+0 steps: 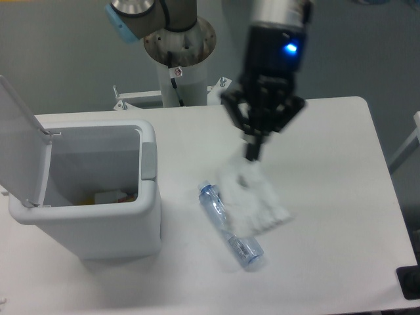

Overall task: Place the trash in the trash can
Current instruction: 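Carry the held wrapper over the trash can opening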

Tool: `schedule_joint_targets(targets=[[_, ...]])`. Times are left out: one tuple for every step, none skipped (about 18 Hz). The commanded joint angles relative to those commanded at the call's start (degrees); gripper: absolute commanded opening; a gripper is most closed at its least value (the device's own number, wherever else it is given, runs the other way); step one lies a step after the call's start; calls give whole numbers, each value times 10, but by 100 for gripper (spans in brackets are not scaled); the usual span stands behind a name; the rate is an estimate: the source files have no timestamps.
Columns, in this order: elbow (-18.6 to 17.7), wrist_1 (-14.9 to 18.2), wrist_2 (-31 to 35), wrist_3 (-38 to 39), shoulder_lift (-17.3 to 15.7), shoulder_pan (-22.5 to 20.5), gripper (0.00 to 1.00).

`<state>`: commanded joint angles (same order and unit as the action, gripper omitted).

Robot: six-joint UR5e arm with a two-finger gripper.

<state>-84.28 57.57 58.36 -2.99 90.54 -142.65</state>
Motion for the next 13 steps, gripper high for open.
schedule_joint_targets(targets=[[-9, -1, 0, 0, -7, 10, 0], [-16, -2, 1, -2, -11, 25, 0], [-25, -3, 3, -4, -18, 40, 0], [-33, -4, 2, -4, -21, 50, 0], [-42, -5, 1, -6, -27, 61, 0], [-53, -5, 2, -7, -30, 75, 0], [-61, -5, 2, -7, -35, 88, 0], [-66, -4, 1, -6, -35, 100, 0], [-74, -5, 2, -6, -36, 110, 0], [-83, -5, 3, -7, -37, 116, 0], [-88, -5, 3, -6, -40, 120, 0], [-93, -5, 3, -7, -39, 126, 0], [-97, -5, 3, -7, -39, 131, 0]])
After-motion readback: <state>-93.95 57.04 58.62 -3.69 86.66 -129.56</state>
